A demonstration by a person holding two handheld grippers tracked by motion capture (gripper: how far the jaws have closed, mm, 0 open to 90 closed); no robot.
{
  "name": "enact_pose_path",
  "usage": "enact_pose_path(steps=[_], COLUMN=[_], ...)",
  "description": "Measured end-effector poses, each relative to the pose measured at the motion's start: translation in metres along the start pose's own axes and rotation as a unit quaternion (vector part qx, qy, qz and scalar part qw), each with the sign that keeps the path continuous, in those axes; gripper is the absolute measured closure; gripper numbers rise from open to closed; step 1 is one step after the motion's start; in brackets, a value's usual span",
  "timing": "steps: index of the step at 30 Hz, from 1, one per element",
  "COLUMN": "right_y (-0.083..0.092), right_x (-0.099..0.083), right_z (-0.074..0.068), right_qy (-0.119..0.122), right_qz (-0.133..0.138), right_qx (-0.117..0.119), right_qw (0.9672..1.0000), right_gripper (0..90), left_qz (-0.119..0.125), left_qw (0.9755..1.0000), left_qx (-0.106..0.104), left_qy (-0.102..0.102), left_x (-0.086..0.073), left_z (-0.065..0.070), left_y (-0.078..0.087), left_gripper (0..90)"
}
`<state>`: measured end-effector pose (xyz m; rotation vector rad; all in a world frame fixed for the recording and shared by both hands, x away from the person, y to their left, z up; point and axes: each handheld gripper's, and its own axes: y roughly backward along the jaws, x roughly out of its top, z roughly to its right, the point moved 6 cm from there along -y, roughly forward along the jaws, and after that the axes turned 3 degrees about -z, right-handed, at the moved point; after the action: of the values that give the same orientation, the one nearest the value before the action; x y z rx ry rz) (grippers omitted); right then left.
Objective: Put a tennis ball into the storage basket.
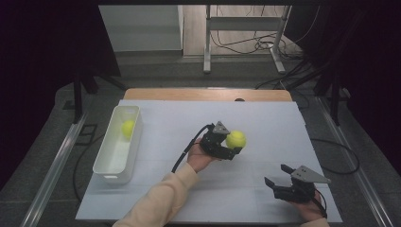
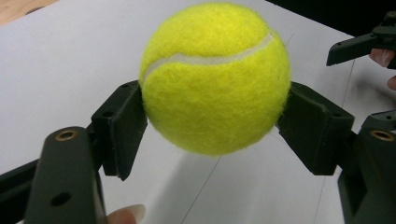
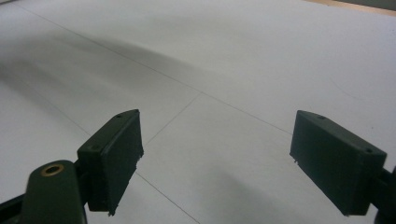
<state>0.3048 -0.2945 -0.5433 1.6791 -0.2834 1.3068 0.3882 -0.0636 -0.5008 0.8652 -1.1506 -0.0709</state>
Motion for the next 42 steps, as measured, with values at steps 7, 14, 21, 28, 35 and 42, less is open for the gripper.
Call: enact_pose_path(steps=[7, 14, 21, 28, 35, 42], right_y=[0.0, 0.0, 0.0, 0.0, 0.0, 0.0], right_x=[0.0, 0.0, 0.0, 0.0, 0.0, 0.0], right_z=[0.0, 0.0, 0.0, 0.0, 0.0, 0.0], right_qy=[0.0, 0.001, 0.001, 0.001, 0.001, 0.001], right_qz=[0.0, 0.0, 0.0, 0.0, 0.0, 0.0], right_qx=[0.0, 0.0, 0.0, 0.0, -0.001, -0.001], right_qw=[1.0, 1.0, 1.0, 1.0, 1.0, 1.0], right_gripper=[17.1, 17.1, 17.1, 17.1, 17.1, 17.1], left_qz=[0.004, 0.004, 0.004, 0.007, 0.006, 0.01], left_qw=[1.0, 1.0, 0.9999, 0.9997, 0.9996, 0.9994], left_qx=[0.004, 0.007, 0.013, 0.017, 0.021, 0.025], left_qy=[0.001, 0.004, 0.008, 0.013, 0.018, 0.023], left_x=[-0.002, -0.005, -0.011, -0.016, -0.021, -0.023], left_z=[-0.003, -0.005, -0.011, -0.015, -0.021, -0.024], left_y=[0.006, 0.01, 0.016, 0.021, 0.024, 0.029], left_gripper=[26.8, 26.8, 26.8, 26.8, 26.8, 26.8])
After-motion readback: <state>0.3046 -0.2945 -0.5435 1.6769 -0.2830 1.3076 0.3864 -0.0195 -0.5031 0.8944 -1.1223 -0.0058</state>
